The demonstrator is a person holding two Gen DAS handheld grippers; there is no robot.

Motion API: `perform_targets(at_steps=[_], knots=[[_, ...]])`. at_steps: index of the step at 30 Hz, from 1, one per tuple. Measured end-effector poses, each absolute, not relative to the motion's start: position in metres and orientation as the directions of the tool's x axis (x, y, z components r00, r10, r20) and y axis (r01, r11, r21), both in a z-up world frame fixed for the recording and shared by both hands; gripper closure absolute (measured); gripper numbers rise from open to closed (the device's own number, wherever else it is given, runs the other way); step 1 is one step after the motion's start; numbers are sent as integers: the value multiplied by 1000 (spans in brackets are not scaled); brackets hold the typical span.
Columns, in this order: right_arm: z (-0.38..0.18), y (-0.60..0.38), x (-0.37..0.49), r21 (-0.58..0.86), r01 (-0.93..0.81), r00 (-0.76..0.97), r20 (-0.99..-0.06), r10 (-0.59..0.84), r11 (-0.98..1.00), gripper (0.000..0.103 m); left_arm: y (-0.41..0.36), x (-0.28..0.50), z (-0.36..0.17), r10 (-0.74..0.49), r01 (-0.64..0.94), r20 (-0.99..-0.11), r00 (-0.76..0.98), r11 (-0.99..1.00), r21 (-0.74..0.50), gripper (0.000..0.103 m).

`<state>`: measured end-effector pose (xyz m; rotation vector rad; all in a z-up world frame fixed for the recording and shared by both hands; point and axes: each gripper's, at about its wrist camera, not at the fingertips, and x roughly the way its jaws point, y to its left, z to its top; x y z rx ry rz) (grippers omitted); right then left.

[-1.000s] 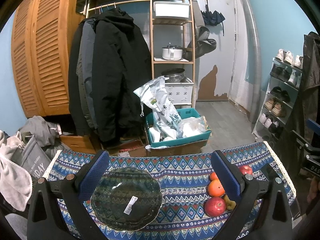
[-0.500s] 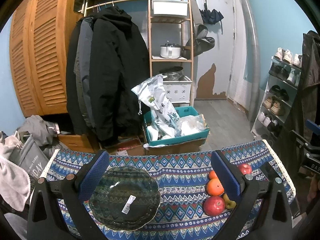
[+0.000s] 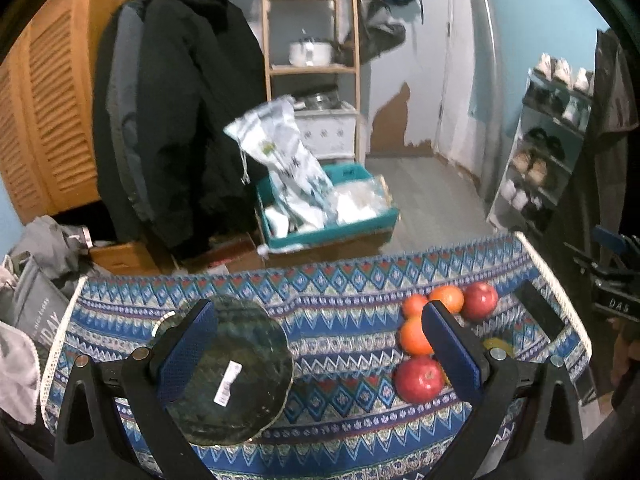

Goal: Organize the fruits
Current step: 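Move the left tool toward a red apple while the right tool approaches a yellow pear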

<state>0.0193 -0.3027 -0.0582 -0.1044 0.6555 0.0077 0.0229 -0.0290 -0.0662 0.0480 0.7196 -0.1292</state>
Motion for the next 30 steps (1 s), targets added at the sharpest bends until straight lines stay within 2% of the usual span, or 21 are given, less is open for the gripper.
perform_targets(at_steps=[13,23,30], knots=[[-131,-329,29,-86,-30,620,-783,-49,996,8,-70,38,-121,-164,246,-770,617,969,-9,0],[-179,-333,33,-71,-71,502,-864,-26,995,8,-98,49,-162,-200,303,-828,524,952,-39,1],[-211,-331,36,-84,-109,428,-903,-29,991,8,-117,51,-197,-177,346,-865,470,938,-4,1]])
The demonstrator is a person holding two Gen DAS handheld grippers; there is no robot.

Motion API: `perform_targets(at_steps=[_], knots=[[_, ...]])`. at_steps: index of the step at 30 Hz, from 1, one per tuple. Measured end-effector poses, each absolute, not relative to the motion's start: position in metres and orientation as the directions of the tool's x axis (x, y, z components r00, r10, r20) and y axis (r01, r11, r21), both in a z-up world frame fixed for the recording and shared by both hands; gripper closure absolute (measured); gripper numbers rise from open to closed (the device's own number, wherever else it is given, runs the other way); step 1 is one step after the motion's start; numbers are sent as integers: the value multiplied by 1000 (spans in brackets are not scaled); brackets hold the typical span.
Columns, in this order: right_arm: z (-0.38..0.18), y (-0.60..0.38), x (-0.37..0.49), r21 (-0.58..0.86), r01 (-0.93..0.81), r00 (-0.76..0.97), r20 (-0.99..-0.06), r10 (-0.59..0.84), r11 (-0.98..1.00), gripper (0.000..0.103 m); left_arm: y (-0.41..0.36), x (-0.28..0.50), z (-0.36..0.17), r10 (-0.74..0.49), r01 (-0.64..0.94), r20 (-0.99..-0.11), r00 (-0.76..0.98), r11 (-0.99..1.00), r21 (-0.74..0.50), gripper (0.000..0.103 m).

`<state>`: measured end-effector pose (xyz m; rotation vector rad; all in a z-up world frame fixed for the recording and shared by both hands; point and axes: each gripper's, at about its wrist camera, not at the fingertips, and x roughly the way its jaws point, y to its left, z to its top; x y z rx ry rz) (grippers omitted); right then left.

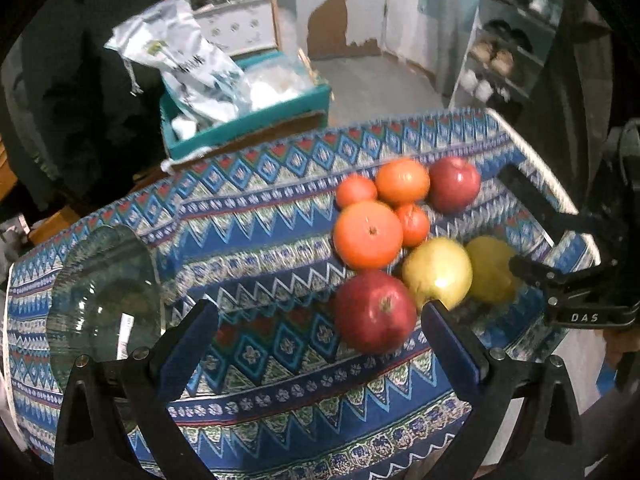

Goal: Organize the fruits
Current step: 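Move the left tool toward a red apple while the right tool approaches a yellow pear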

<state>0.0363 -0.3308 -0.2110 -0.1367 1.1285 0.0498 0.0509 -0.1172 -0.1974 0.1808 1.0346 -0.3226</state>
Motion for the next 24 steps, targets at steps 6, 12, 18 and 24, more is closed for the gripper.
perform_targets(at_steps=[6,12,18,24], knots=[[-233,-329,39,-58,-130,378,-926,-5,990,9,-128,54,-218,-184,369,-886,426,929,-16,1],[-256,-325,47,-54,-154,325,-946,-1,987,13,-137,58,-238,-183,372,-904,386,928,-28,1],[-270,-323,53,-10,-165,291,-956,39,986,23,-141,64,-253,-199,370,-914,354,927,-58,1],[-274,-327,57,67,-159,277,-955,110,985,36,-142,70,-269,-240,351,-921,306,928,-125,1]])
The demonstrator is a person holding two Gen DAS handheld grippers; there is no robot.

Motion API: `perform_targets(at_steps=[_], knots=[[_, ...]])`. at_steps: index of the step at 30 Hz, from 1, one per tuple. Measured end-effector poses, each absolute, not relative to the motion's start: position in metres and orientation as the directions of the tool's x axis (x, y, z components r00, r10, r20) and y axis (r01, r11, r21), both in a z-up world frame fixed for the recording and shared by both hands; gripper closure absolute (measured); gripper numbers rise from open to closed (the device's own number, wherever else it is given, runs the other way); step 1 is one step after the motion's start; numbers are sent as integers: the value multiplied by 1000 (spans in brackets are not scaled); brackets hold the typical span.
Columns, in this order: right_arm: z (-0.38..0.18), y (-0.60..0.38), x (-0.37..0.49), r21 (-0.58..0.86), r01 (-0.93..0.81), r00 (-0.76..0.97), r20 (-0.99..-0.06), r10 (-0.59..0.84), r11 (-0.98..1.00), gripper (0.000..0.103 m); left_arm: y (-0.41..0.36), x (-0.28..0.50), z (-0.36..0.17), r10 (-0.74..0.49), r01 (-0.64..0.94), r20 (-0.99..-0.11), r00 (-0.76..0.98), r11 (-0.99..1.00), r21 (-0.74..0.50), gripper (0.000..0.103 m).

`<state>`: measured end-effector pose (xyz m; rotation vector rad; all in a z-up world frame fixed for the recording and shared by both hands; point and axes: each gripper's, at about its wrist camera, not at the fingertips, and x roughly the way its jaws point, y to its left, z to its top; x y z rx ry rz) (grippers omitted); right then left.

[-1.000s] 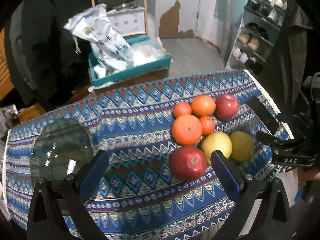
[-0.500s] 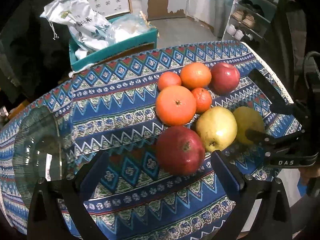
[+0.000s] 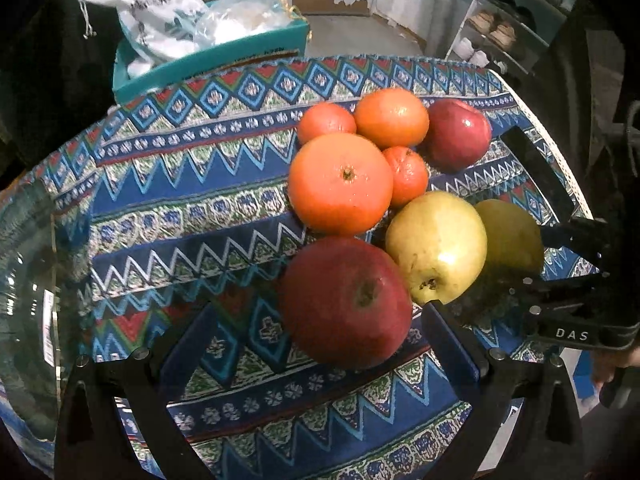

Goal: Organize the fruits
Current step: 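Move the left tool toward a red apple while the right tool approaches a yellow pear, then close the left gripper on the red apple while the right gripper closes on the yellow pear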

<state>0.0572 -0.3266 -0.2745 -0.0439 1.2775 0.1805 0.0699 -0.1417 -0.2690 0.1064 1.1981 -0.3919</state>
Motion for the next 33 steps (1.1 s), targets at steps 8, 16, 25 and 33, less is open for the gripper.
perform_targets(at_steps=[8,16,25,33], knots=[[-278,-318,58,74,-169,277,-954,119,983,39,-148,73,-284,-283,371,-925,253,912,-177,23],[-272,-328,49,36,-144,311,-947,80,989,39,-152,72,-284,-283,371,-928,242,911,-181,30],[-238,-338,43,0,-114,427,-903,49,994,39,-135,66,-264,-259,341,-911,320,929,-145,30],[-212,-324,44,-9,-107,522,-851,49,994,39,-125,55,-228,-241,331,-868,434,939,-95,30]])
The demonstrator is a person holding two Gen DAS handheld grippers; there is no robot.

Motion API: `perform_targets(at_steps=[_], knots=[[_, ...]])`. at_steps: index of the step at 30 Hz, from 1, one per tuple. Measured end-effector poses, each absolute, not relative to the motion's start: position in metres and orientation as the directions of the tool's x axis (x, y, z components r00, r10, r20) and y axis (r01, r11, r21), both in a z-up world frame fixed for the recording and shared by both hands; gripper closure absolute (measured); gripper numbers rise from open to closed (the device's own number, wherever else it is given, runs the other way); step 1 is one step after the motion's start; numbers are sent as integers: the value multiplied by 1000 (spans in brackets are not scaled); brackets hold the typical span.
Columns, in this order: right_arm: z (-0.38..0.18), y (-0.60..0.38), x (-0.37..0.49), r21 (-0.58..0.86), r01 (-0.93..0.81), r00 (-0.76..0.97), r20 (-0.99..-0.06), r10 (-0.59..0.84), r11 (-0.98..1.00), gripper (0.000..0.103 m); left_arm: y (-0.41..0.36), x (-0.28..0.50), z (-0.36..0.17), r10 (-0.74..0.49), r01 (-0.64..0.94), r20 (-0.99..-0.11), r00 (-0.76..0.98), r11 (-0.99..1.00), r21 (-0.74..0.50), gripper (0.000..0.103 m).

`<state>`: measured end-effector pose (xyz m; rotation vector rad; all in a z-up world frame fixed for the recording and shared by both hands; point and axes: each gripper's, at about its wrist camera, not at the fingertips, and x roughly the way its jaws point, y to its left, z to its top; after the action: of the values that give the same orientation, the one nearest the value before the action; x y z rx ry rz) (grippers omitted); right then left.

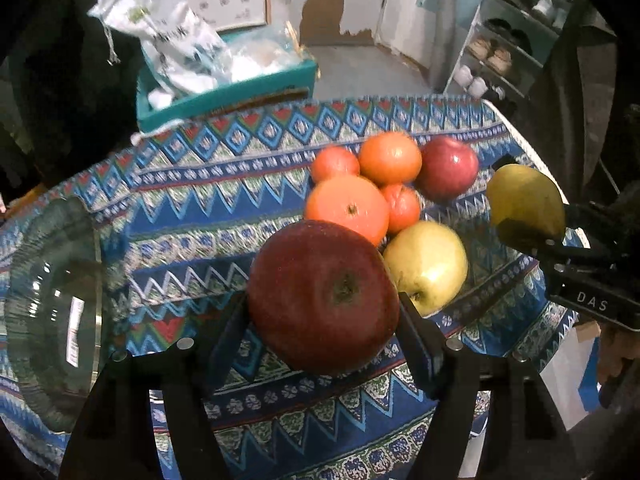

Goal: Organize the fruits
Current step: 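Close the left gripper on the red apple while the right gripper closes on the yellow pear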

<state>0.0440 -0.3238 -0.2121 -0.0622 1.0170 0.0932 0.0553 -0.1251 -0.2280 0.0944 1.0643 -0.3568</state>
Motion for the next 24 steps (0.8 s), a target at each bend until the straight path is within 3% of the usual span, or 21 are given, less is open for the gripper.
perform_targets(at_steps=[12,24], knots=[[-168,-308,42,-7,-114,613,-788,64,993,39,-112,44,-173,-226,308,-805,549,950,-57,30],[-114,-282,36,2,-156,697,-708,112,988,39,-78,32,-133,-244,251,-766,595,961,-111,30]])
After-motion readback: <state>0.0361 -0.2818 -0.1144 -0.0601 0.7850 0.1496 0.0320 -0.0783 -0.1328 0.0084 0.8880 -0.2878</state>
